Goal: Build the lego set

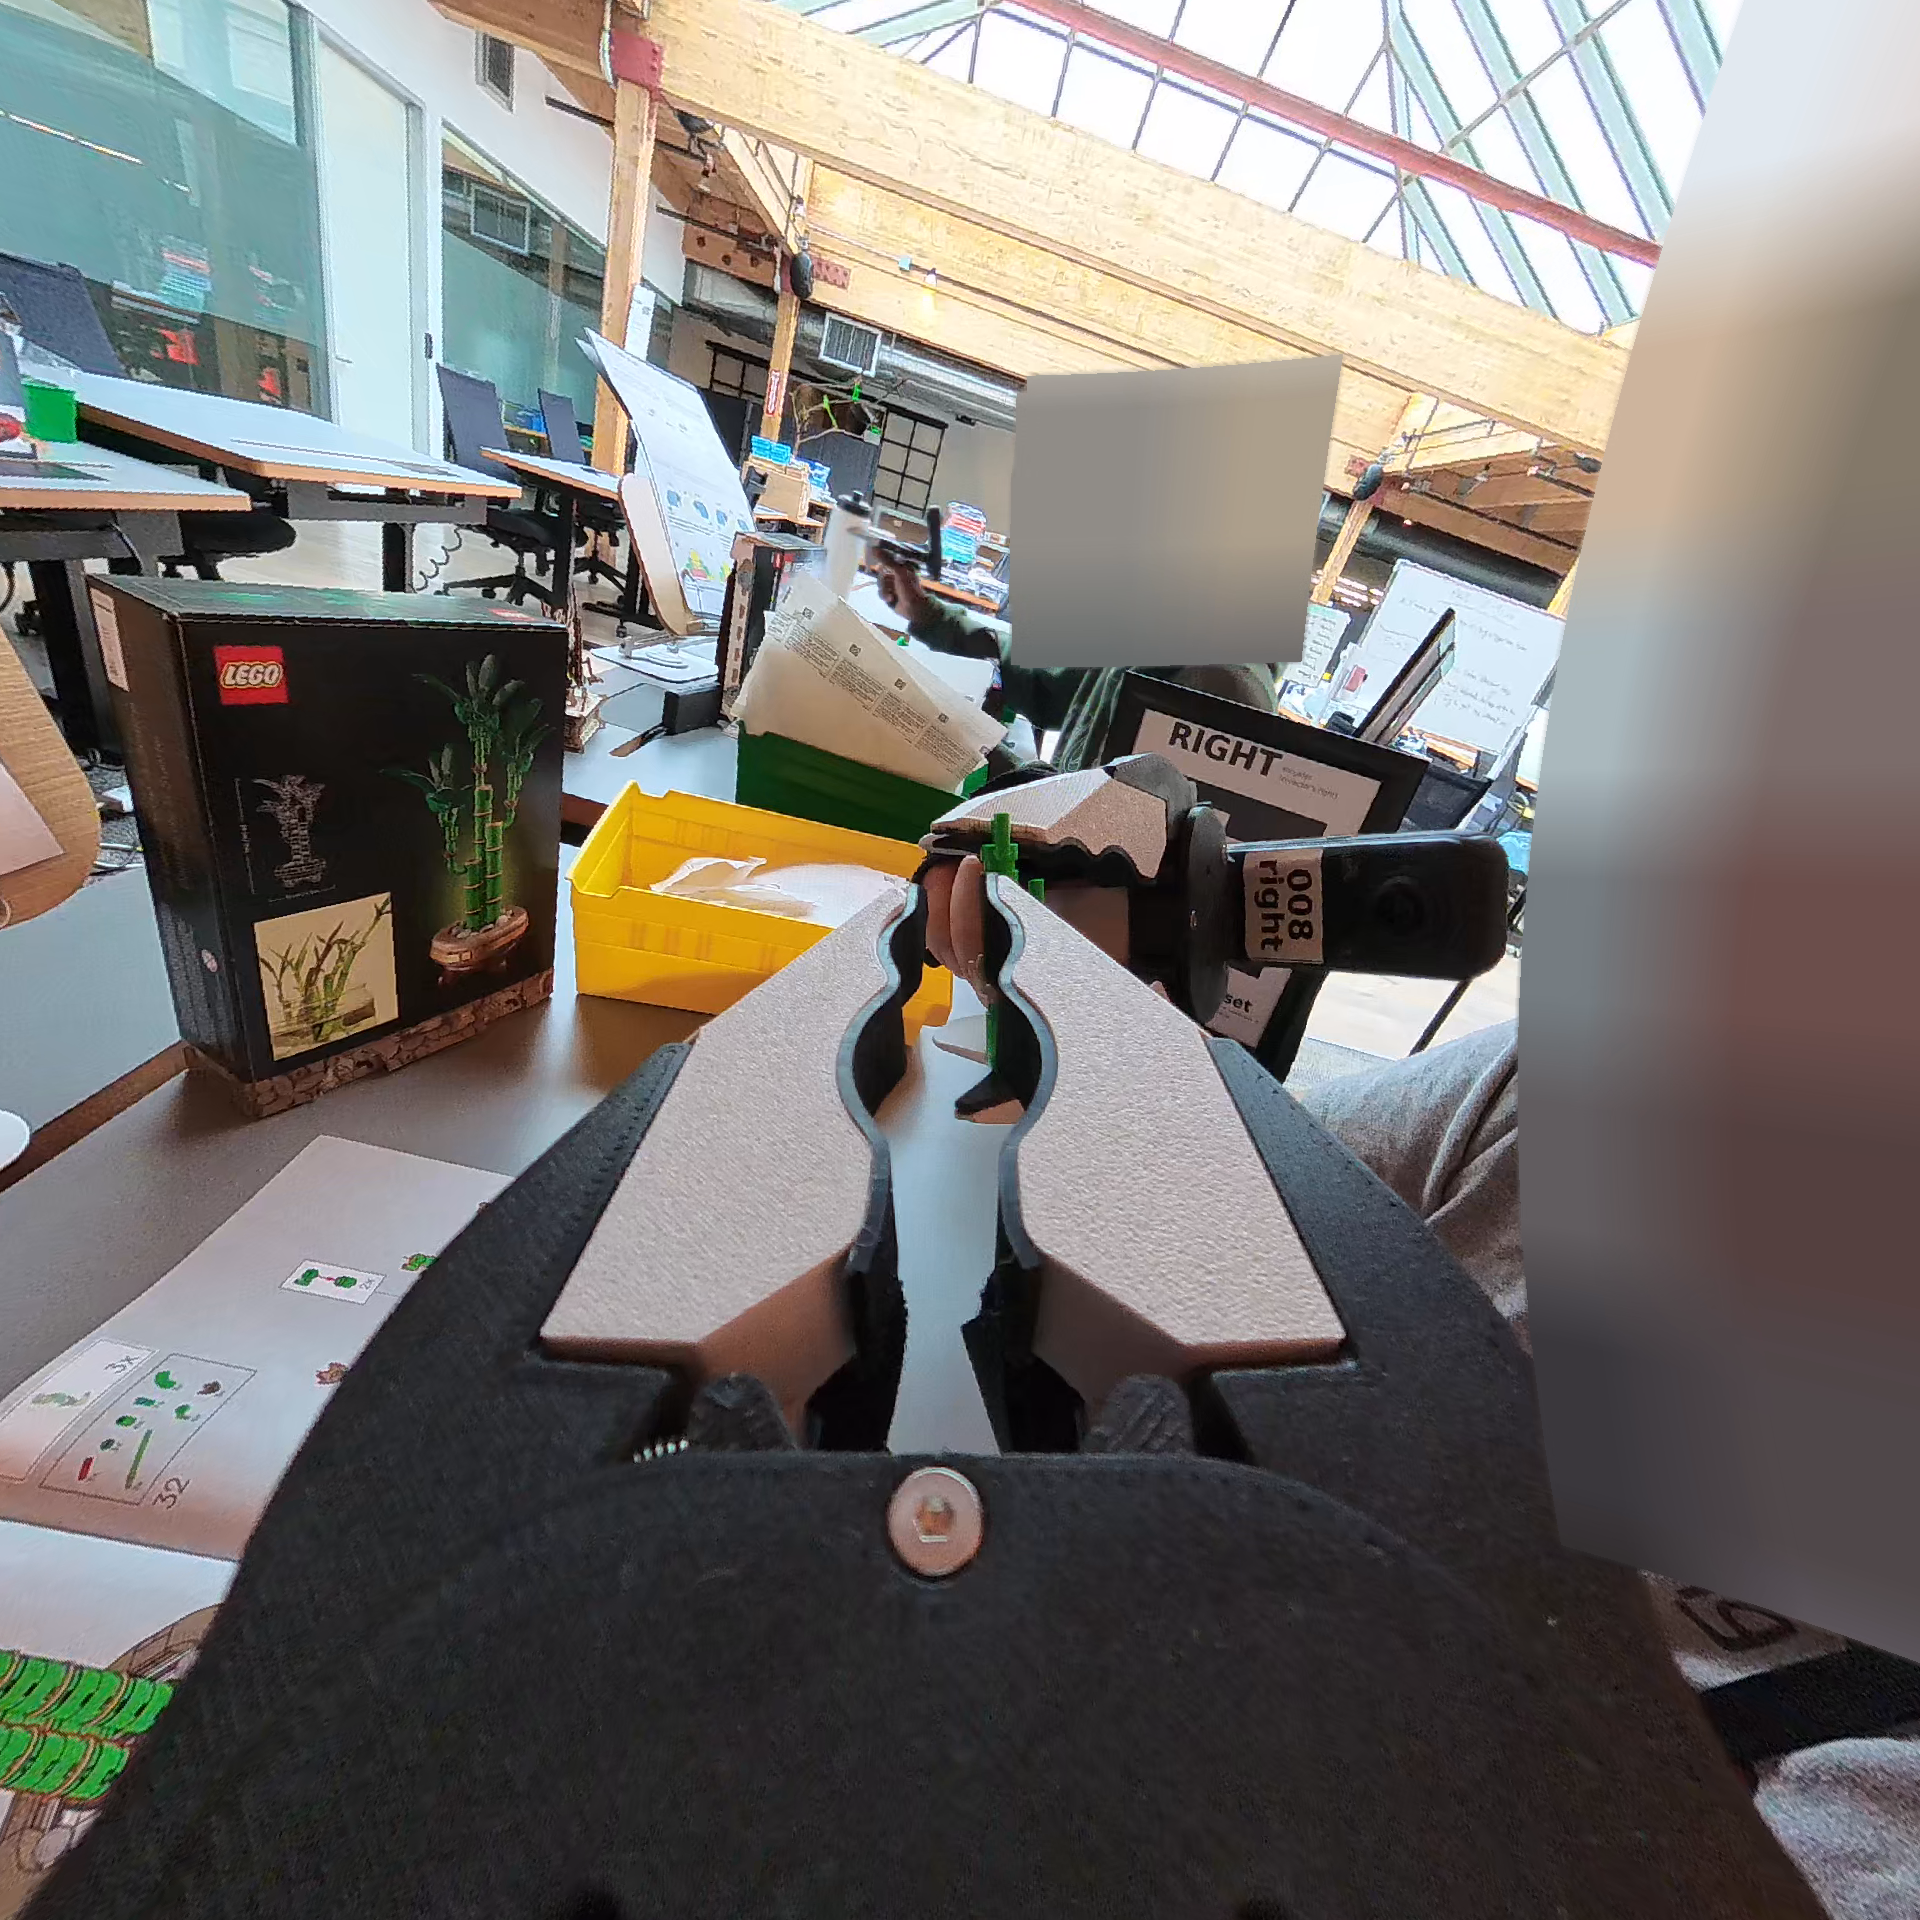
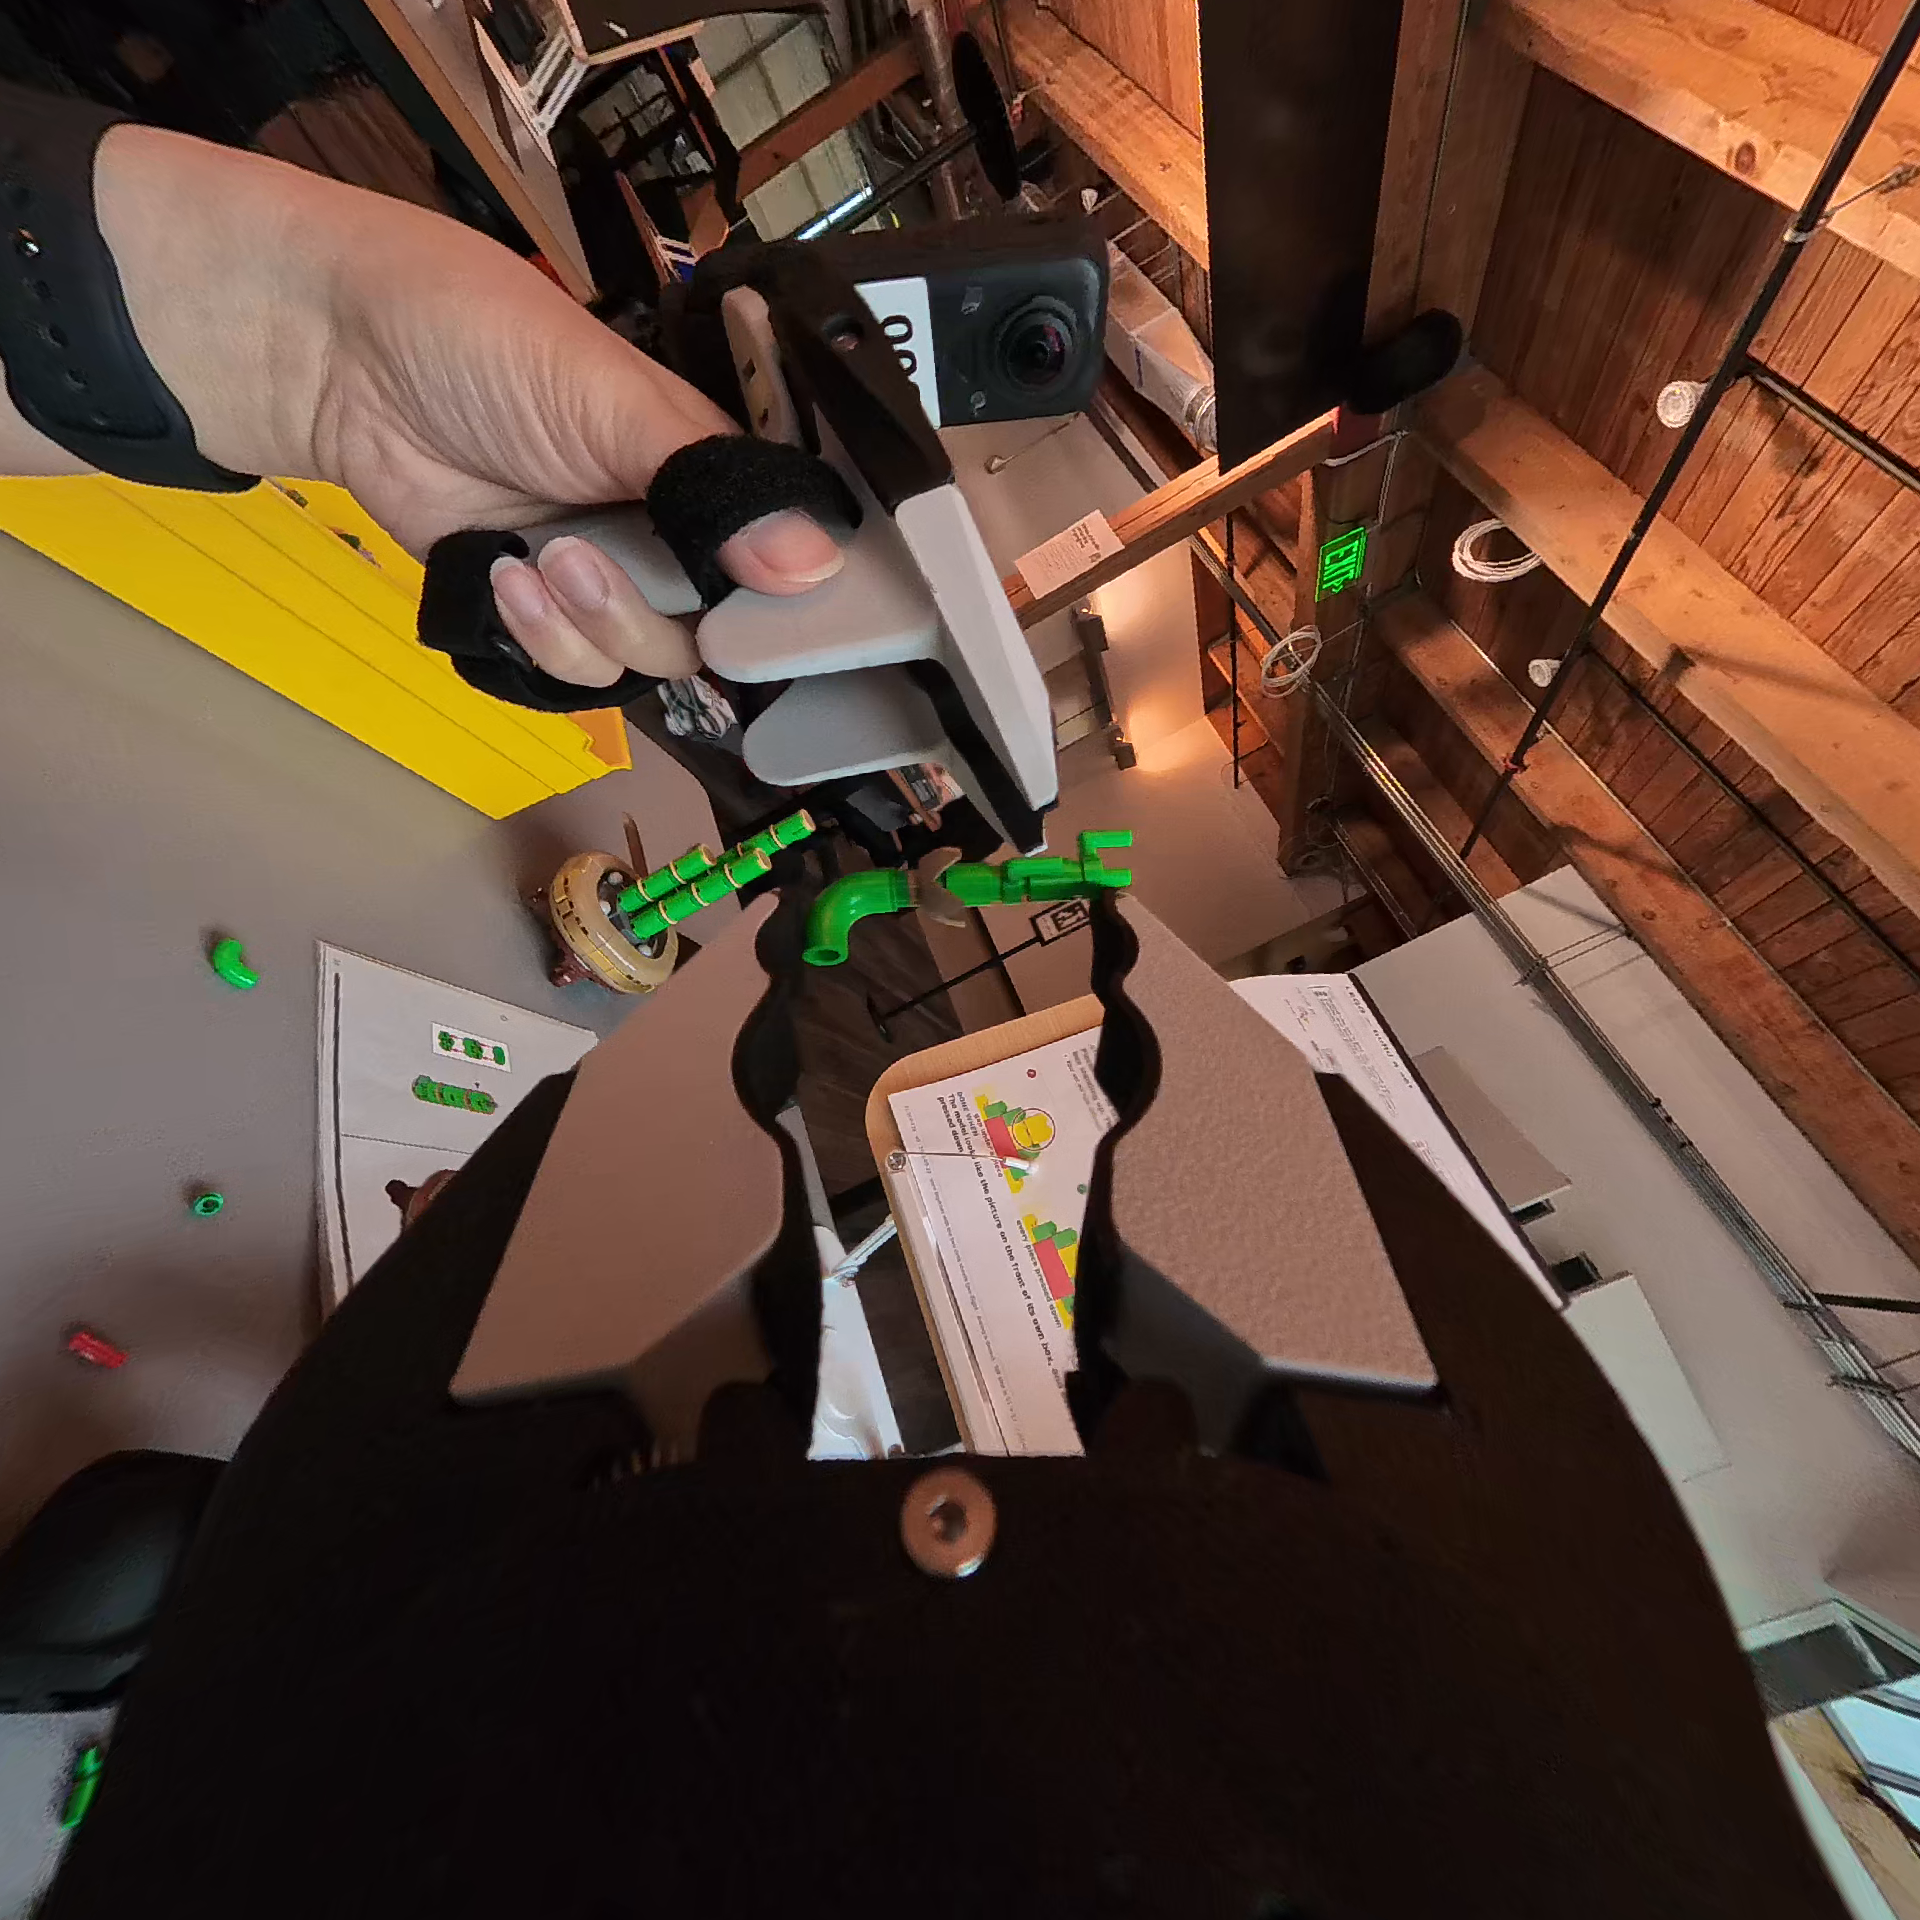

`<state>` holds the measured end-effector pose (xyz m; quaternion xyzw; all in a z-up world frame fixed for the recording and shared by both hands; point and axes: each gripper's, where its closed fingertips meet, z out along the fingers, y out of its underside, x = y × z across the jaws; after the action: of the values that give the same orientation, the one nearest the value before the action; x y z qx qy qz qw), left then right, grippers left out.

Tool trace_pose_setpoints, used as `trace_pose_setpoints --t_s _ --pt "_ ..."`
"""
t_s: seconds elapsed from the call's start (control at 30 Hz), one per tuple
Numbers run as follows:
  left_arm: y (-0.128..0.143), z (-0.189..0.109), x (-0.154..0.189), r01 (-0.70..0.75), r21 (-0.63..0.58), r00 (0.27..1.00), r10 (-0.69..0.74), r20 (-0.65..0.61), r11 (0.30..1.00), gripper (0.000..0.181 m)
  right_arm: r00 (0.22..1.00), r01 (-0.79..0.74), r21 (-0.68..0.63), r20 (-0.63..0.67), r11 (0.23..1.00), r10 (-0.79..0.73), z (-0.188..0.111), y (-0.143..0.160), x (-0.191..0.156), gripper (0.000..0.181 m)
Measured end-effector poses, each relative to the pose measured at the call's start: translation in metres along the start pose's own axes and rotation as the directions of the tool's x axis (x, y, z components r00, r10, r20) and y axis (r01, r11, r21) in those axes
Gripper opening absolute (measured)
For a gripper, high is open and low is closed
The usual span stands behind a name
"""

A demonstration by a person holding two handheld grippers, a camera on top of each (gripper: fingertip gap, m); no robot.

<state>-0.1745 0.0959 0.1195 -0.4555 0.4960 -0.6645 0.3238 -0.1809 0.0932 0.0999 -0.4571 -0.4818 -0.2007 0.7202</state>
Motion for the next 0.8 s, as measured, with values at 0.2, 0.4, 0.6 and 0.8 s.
trace_pose_setpoints --t_s 0.2,0.4,0.6,0.8 --pt "0.002 0.001 0.000 0.000 -0.009 1.000 0.000 -0.003 1.000 0.008 1.000 0.004 -0.001 0.004 1.000 -0.004 0.001 0.002 -0.001 0.053" --pt "-0.001 -0.003 0.001 -0.006 0.000 1.000 0.006 -0.002 1.000 0.008 0.989 0.142 0.012 -0.048 0.990 -0.142 -0.002 -0.007 -0.002 0.053" --pt "-0.005 -0.007 0.000 -0.005 0.016 1.000 0.005 0.002 1.000 0.008 0.988 0.150 0.015 -0.052 0.989 -0.149 -0.004 -0.009 -0.001 0.053" --pt "-0.003 -0.005 -0.001 -0.002 0.005 1.000 0.002 0.001 1.000 0.008 0.987 0.151 0.013 -0.051 0.988 -0.151 -0.003 -0.009 -0.002 0.053"
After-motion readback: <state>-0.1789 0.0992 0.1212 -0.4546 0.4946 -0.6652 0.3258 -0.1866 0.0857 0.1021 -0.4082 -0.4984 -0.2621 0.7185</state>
